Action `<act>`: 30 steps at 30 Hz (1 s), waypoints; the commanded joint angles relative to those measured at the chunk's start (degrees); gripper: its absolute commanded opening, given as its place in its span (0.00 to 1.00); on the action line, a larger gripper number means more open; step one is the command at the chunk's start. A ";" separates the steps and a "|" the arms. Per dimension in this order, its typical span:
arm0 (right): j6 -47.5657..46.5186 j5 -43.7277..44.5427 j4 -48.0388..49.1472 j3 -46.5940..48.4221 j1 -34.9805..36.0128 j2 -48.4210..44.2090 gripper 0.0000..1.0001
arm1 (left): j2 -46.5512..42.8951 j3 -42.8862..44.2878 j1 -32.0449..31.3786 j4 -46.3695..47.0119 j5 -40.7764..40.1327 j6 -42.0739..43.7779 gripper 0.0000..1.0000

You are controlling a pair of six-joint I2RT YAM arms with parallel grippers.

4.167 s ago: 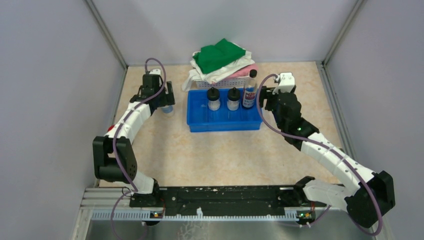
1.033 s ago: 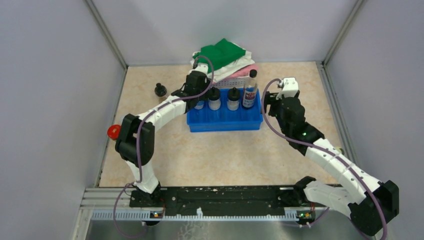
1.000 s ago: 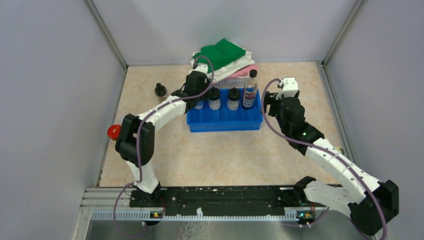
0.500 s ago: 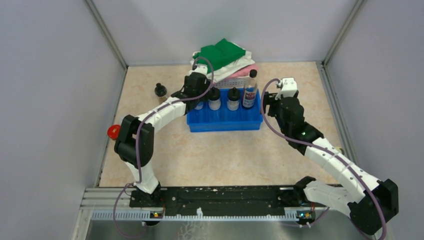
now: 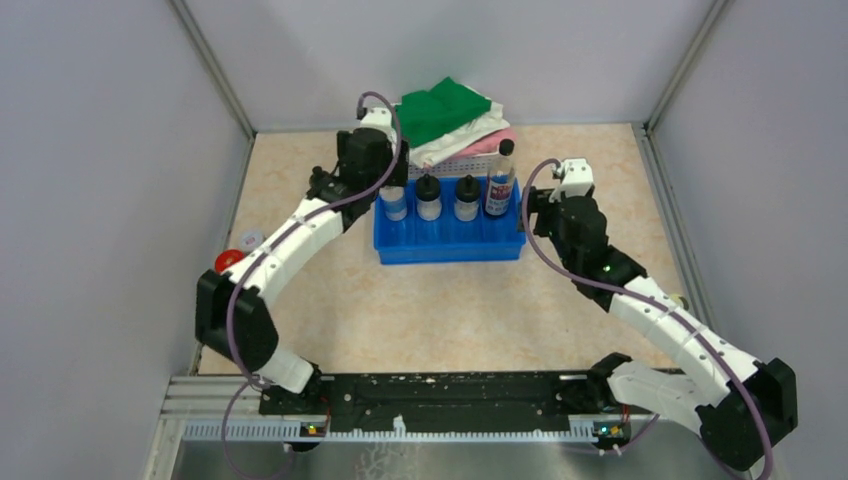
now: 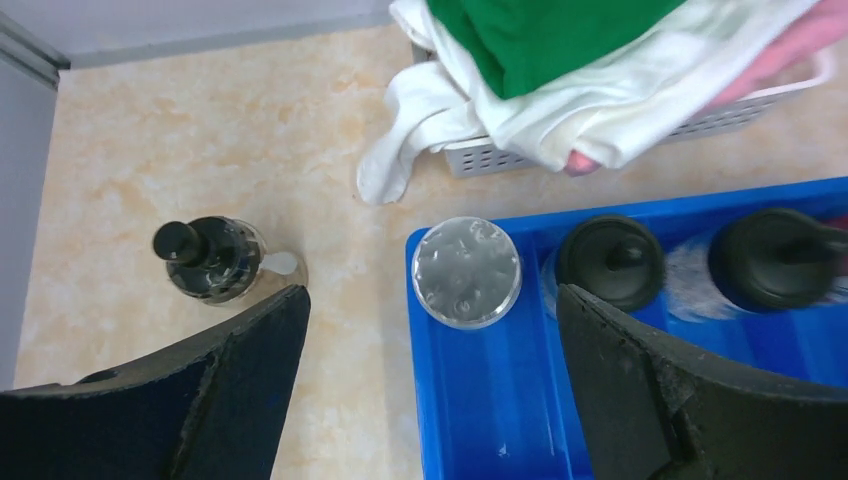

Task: Organize the condiment bottles
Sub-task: Place the bottle in the storage box, then pick up the bottle from the center of the board.

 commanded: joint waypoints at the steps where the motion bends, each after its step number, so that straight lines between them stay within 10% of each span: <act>1: 2.08 -2.22 -2.06 0.59 -0.31 -3.47 0.80 | -13.94 -0.11 -0.11 -2.07 7.13 -0.33 0.99; 20: 10.25 -28.71 -24.39 2.88 -0.27 -12.22 0.84 | -42.55 -28.45 -1.81 -7.16 41.06 -15.24 0.99; 30: 15.32 -28.16 -27.96 -3.07 -0.25 -12.92 0.80 | -40.69 -26.86 -2.31 -13.08 28.66 -17.49 0.99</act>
